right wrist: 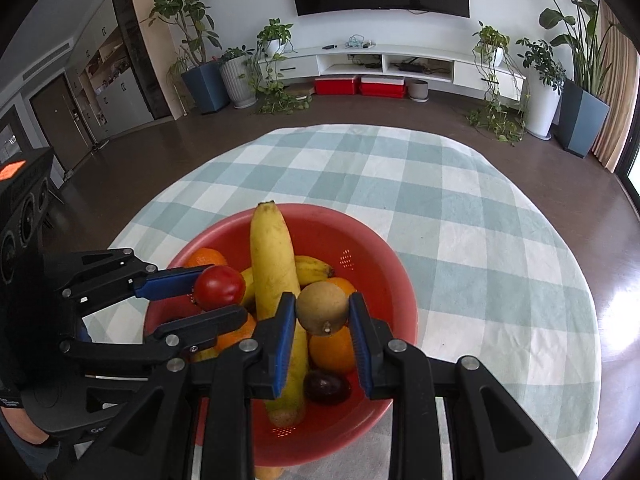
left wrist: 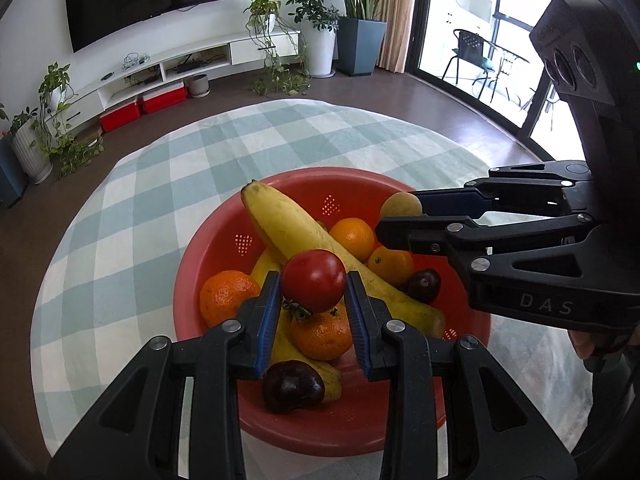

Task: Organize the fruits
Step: 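Carry the tomato and kiwi over the red colander with both tools, then open both tools to drop the tomato and kiwi into the colander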

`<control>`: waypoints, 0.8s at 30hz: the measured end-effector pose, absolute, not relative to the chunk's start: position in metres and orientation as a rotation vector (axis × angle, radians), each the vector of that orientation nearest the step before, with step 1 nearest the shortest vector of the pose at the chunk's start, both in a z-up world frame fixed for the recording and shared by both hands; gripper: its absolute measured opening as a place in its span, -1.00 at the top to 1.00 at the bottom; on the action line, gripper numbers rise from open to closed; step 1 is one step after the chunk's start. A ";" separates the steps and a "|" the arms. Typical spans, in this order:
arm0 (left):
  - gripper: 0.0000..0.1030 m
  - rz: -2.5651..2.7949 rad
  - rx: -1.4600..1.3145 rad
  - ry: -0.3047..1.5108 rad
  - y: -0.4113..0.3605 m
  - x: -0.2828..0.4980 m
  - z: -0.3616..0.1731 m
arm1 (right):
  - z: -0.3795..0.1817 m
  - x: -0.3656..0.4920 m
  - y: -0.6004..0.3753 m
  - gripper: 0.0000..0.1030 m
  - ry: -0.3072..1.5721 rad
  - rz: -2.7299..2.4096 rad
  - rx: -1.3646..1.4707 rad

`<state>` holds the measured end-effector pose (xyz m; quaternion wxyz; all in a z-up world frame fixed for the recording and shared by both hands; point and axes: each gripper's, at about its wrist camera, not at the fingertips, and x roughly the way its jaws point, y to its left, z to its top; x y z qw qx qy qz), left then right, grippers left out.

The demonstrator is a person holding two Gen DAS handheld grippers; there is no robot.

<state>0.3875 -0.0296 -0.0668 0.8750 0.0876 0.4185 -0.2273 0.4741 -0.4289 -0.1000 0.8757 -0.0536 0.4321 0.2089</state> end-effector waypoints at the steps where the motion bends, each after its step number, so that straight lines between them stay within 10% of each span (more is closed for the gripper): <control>1: 0.42 -0.473 0.184 0.878 -0.030 0.388 -0.070 | -0.103 0.475 -0.428 0.43 0.907 0.433 -0.121; 13: 0.38 -0.464 0.216 0.882 -0.034 0.389 -0.082 | -0.118 0.475 -0.420 0.43 0.929 0.423 -0.175; 24: -0.27 -0.459 0.247 0.869 -0.042 0.379 -0.080 | -0.109 0.462 -0.426 0.24 0.896 0.420 -0.178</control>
